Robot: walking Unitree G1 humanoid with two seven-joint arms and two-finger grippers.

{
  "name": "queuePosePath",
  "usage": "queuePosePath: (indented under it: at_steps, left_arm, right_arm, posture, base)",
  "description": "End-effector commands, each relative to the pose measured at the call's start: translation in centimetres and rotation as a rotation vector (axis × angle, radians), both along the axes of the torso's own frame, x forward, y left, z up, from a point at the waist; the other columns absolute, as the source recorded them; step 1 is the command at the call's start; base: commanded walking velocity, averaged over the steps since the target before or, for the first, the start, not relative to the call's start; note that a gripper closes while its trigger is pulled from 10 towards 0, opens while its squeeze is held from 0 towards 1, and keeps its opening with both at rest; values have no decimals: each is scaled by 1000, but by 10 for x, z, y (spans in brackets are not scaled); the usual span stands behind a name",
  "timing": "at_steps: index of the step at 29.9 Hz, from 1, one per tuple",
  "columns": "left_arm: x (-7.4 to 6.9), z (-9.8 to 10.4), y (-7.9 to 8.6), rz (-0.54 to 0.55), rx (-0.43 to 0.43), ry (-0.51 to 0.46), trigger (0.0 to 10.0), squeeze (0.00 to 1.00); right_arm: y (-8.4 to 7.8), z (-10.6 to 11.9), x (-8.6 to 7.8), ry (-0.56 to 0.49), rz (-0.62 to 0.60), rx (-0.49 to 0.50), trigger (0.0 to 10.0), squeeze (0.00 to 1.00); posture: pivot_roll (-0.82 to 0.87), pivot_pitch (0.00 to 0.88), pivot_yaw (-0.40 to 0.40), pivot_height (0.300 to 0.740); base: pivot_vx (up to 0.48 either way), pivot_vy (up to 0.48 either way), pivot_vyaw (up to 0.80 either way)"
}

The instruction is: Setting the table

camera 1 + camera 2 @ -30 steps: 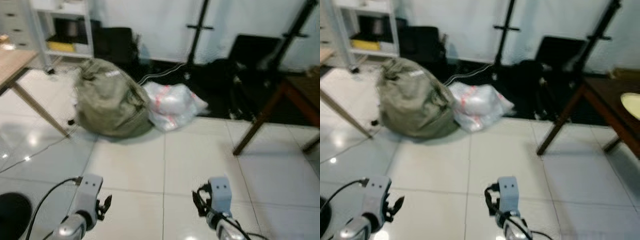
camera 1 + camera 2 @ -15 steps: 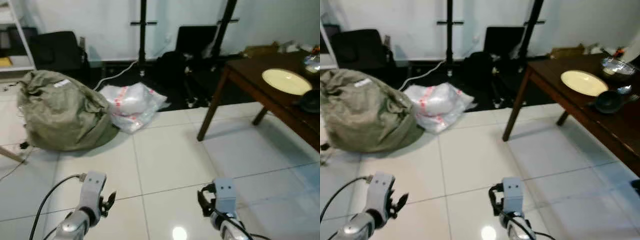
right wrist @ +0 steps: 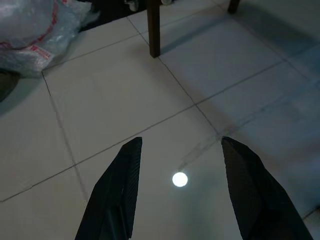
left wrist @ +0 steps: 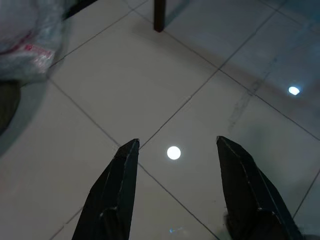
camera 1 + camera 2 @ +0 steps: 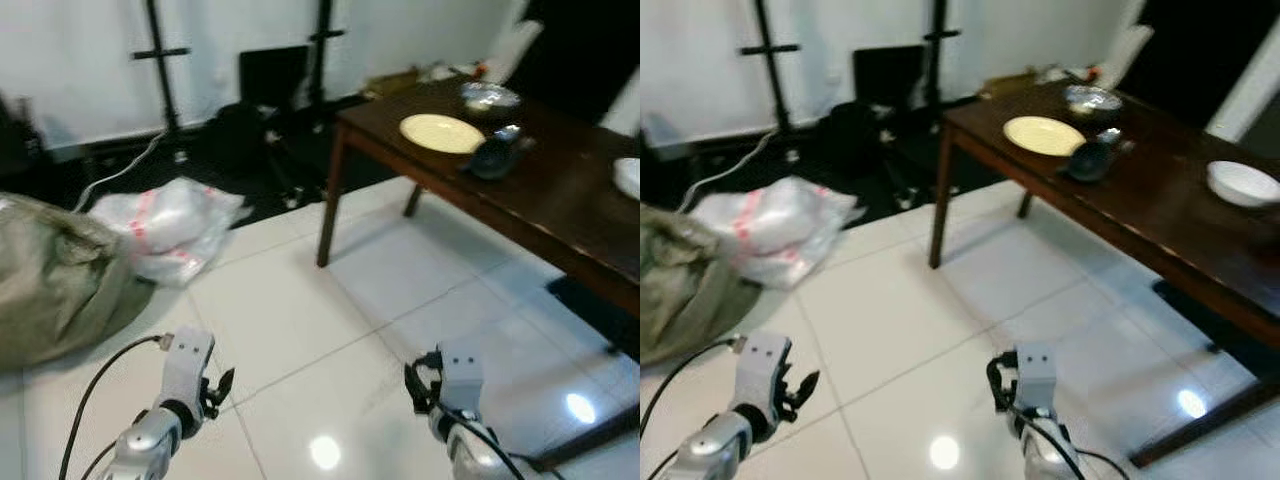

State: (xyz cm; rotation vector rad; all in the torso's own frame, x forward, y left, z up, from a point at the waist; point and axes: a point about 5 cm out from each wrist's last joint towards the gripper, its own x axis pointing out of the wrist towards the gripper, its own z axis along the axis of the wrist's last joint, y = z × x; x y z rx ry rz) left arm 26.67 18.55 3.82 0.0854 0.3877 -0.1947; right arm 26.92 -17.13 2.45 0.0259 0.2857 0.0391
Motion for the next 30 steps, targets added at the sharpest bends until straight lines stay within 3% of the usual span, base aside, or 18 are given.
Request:
queuePosePath:
  at_steps: [1,3,5,10,20,25,30]
  left_arm:
    - [4,6,-3,2,6,-34,10000,0]
    - [11,15,-2,17,40,-79,10000,16]
    - [17,23,-3,29,50,-120,10000,110]
    - [28,36,-7,46,45,-168,10000,141]
    - [31,43,-10,20,57,-200,10000,133]
    - [28,47,-22,-88,68,-221,10000,125]
    - [28,50,-27,-125,40,-228,10000,122]
  right_arm:
    - [-5,6,2,-33,-27,20,10000,0]
    - [-4,17,8,-81,-26,21,10000,0]
    - [-3,25,12,-119,-24,25,10000,0]
    - [0,32,18,-143,-15,17,10000,0]
    - [2,34,16,-148,-18,39,10000,0]
    - [2,34,16,-148,-21,29,10000,0]
    - [0,33,16,-146,-27,27,10000,0]
  posture:
    - [-4,35,48,740]
    - [-8,33,50,740]
    - [-9,31,51,740]
    - [-11,28,54,740]
    - [-10,23,59,740]
    - [-13,20,65,740]
    - [-14,19,66,740]
  base:
    - [0,0,-800]
    - [345,0,0]
    - [480,0,0]
    - [480,0,-170]
    - [480,0,-742]
    - [480,0,-761]
    - [480,0,-753]
